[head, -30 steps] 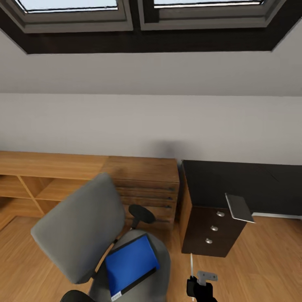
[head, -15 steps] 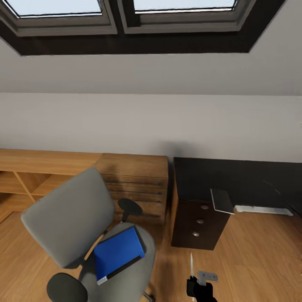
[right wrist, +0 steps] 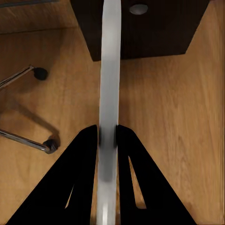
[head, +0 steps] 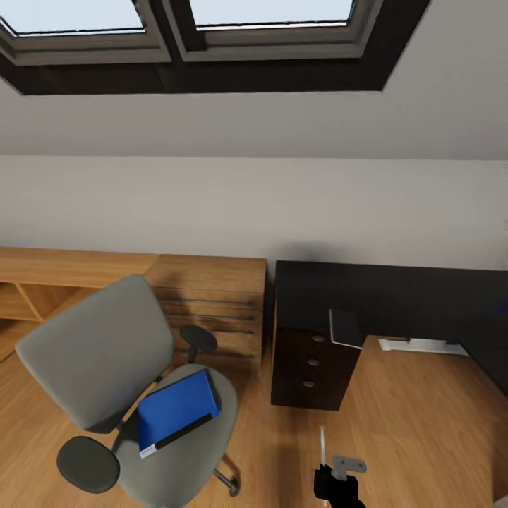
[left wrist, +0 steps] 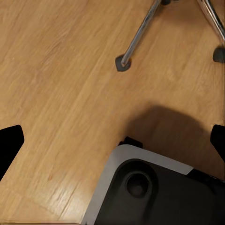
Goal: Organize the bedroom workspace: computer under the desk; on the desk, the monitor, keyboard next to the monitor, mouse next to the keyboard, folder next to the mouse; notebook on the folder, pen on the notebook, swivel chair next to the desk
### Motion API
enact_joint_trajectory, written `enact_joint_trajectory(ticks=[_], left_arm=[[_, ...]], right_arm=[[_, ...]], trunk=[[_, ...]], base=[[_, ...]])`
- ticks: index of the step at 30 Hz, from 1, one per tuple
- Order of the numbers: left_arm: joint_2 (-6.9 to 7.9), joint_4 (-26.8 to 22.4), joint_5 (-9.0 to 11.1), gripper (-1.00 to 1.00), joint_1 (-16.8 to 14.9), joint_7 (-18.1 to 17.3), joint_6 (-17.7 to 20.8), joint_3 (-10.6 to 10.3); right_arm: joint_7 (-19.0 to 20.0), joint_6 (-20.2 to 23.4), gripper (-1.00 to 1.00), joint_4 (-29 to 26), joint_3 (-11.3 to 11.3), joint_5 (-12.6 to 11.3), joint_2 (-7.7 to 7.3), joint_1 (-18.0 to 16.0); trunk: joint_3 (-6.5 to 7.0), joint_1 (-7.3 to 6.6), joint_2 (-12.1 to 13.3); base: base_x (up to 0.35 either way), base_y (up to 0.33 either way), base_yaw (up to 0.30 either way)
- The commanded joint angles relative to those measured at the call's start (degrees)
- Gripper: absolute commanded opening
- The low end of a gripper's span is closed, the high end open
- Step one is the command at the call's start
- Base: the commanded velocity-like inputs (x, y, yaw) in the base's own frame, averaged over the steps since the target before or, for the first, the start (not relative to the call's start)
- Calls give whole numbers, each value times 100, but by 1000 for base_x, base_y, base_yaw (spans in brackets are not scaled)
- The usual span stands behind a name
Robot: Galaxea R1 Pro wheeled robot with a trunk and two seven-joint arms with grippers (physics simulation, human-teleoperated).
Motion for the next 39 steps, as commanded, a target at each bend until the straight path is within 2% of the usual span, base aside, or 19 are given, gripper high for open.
enact_joint_trajectory(ticks=[1,26,39], left_arm=[[0,6,62,100,-4,-30,-21,-36],[-5,7,62,100,-5,-30,-21,-41],[-20,11,54,100,-3,-30,-14,-43]], right_arm=[[8,-19,-100,4,-35,19,3,-4],[8,-25,-100,-1,-35,23,-3,-4],[8,-342,-100,41,-35,26,-6,-4]], trunk=[[-7,0,-5],[-7,0,-5],[-7,0,-5]], base=[[-48,-315,0],[-7,-320,0],[-73,-319,0]])
